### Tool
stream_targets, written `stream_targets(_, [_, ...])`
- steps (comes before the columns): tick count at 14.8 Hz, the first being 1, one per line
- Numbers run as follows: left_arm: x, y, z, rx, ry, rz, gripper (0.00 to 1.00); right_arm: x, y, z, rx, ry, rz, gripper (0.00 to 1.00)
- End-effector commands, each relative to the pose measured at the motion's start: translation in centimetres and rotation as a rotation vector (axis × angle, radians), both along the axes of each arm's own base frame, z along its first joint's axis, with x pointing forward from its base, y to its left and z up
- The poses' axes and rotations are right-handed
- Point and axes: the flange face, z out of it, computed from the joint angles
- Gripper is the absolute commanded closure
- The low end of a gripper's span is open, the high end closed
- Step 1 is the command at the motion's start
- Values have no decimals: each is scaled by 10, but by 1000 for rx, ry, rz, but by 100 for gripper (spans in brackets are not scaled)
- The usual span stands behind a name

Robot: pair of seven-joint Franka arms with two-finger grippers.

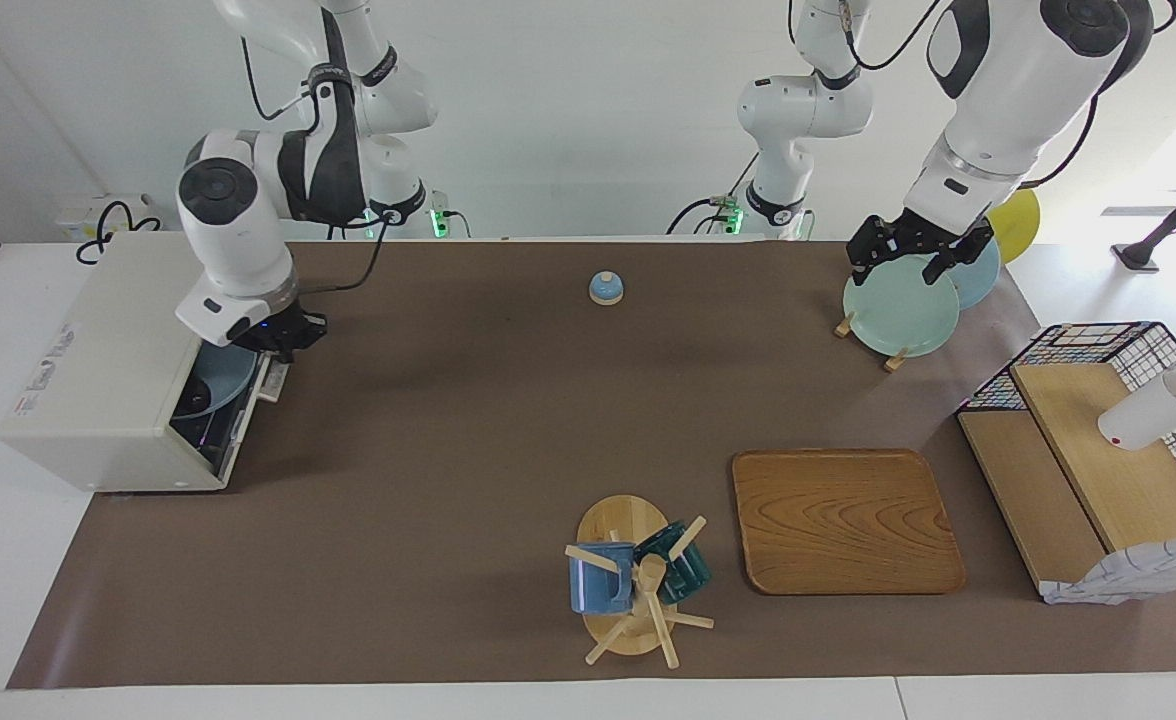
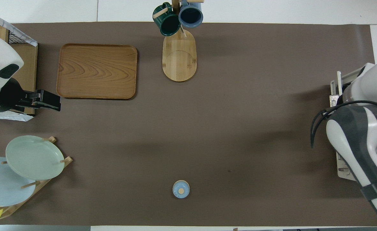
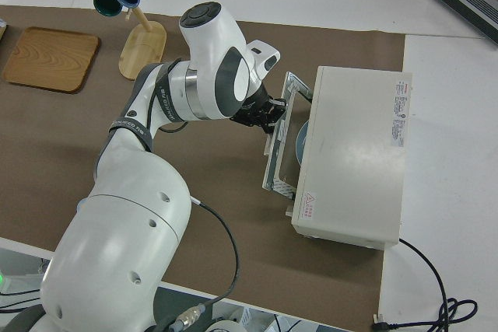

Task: Put eggplant into oven

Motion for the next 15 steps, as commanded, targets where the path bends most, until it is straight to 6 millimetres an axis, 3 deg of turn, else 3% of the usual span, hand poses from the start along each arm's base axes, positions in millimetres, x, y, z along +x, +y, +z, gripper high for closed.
stream_targets(1, [-2,4,2,-9,2,5,0,9,-32,12,12,0,8,100])
stream_targets(4, [-2,4,2,-9,2,5,0,9,-23,51,31,-6,-10,100])
stream_targets(7, [-2,4,2,-9,2,5,0,21,16,111,106,-49,-37,100])
stream_targets(10, [-2,4,2,-9,2,5,0,19,33,155,120,-80,-22,100])
stream_targets(13, [-2,4,2,-9,2,5,0,19,34,152,161,-24,-42,100])
stream_targets(14, [-2,4,2,-9,2,5,0,18,30,152,185,-24,-55,86])
stream_targets(15, [-2,4,2,-9,2,5,0,16,28,150,187,-16,-62,62])
